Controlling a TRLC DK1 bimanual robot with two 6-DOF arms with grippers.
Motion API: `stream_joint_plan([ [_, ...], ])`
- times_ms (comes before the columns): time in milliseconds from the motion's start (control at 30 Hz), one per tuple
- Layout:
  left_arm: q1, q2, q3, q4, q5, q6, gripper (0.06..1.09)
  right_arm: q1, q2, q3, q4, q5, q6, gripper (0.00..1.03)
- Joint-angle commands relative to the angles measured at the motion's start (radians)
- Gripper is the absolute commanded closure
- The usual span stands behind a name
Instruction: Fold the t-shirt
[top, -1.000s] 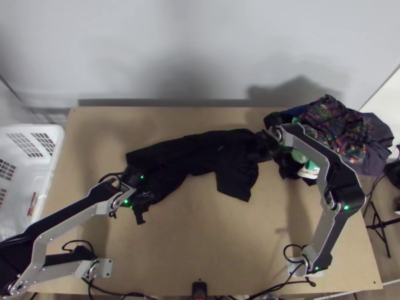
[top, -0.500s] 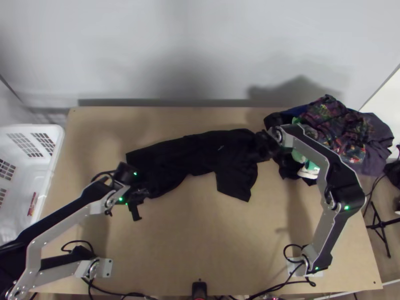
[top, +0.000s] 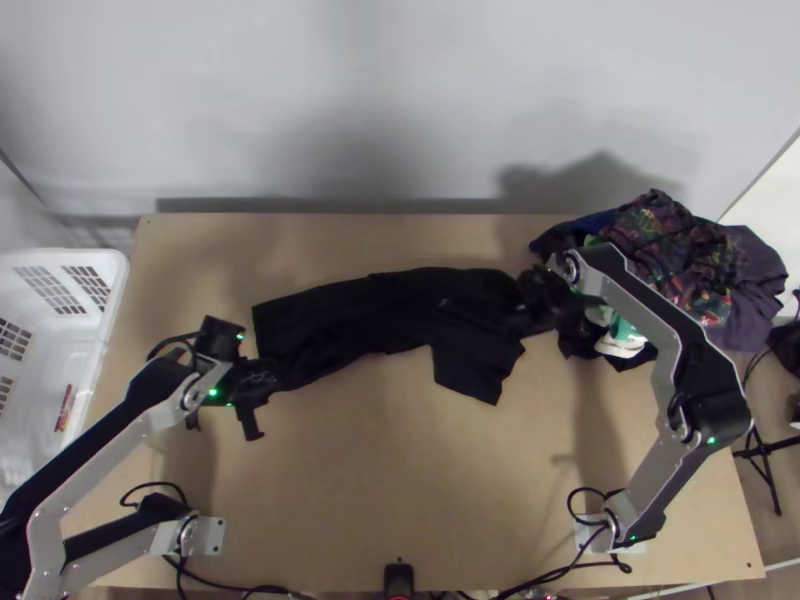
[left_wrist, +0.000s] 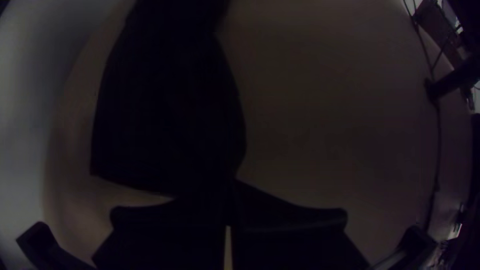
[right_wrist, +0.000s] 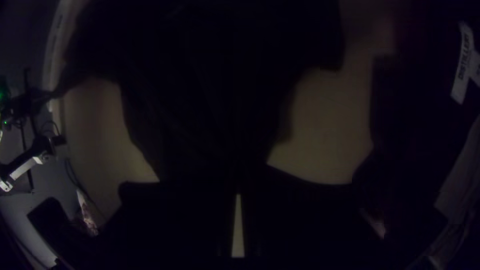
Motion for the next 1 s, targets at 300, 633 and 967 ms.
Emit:
stream_joint_plan([
  [300, 0.384, 0.019, 0.123, -0.106, 0.070, 0.267, 1.05, -0.079, -0.026, -0.001, -0.121, 0.093, -0.059, 1.00],
  [633, 0.377, -0.063, 0.086, -0.245, 0.106, 0.316, 1.05, 0.010, -0.044, -0.100, -0.288, 0.091, -0.114, 1.00],
  [967, 0.134, 0.086, 0.123, -0.060, 0.095, 0.105, 1.05, -0.018, 0.011, 0.136, -0.275, 0.079, -0.030, 1.00],
])
